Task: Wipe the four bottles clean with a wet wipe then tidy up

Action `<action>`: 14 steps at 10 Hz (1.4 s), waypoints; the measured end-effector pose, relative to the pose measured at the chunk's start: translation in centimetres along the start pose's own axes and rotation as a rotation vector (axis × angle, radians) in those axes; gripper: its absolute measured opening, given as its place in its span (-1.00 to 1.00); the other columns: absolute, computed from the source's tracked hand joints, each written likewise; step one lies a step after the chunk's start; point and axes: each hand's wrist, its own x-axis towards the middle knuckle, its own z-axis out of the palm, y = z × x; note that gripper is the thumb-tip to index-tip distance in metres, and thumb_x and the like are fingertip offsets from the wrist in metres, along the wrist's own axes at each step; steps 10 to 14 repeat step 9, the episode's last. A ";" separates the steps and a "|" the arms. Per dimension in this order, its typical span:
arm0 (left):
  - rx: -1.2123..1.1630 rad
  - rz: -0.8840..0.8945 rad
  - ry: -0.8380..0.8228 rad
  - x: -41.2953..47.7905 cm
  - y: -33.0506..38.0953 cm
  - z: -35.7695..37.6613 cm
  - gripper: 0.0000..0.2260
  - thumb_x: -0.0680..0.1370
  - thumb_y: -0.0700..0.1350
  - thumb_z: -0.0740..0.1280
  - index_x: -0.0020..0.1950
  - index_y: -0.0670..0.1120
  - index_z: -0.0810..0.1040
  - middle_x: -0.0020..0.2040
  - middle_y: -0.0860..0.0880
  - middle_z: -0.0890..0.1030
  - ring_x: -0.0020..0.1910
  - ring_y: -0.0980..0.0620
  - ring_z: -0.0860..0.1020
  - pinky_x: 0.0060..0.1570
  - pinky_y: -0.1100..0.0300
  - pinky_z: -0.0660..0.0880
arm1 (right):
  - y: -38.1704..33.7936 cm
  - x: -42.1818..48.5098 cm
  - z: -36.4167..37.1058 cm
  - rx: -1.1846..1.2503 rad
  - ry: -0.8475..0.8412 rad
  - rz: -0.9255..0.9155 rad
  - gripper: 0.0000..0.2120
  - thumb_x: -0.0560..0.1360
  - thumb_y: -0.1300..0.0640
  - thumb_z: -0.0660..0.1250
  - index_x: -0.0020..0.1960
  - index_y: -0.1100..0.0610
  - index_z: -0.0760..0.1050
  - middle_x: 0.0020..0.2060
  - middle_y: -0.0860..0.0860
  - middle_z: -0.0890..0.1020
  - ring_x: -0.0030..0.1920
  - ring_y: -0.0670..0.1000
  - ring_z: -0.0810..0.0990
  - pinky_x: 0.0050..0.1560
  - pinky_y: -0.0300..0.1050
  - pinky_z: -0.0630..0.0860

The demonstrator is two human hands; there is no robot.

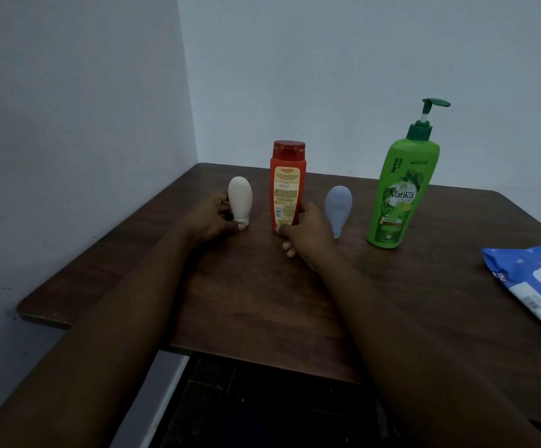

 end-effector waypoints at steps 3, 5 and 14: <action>-0.004 0.013 0.001 -0.1 0.1 -0.1 -0.18 0.43 -0.17 0.61 0.62 0.02 0.30 0.47 -0.05 0.53 0.45 -0.09 0.48 0.46 -0.18 0.41 | -0.3 -0.5 -0.1 -0.026 0.020 -0.001 -0.48 0.57 0.17 0.43 0.45 0.06 0.31 0.21 0.02 0.61 -0.30 -0.02 0.69 -0.39 -0.21 0.57; -0.072 0.017 0.024 -1.0 0.4 -0.1 -0.12 0.37 -0.20 0.64 0.60 0.06 0.29 0.50 -0.05 0.48 0.48 -0.10 0.44 0.42 -0.15 0.45 | -0.6 -1.5 -0.1 -0.173 0.149 -0.025 -0.60 0.60 0.09 0.39 0.38 0.05 0.36 0.21 -0.03 0.60 -0.18 -0.04 0.69 -0.32 -0.19 0.61; -0.372 0.158 0.585 -4.5 2.2 1.2 -0.31 0.57 -0.35 0.35 0.62 0.11 0.25 0.62 -0.02 0.30 0.52 -0.08 0.37 0.34 0.02 0.49 | -1.8 -5.8 -5.9 -0.512 0.325 -0.172 -0.86 0.68 0.04 0.17 0.09 0.07 0.45 -0.09 0.08 0.65 -0.07 0.13 0.65 -0.14 -0.03 0.56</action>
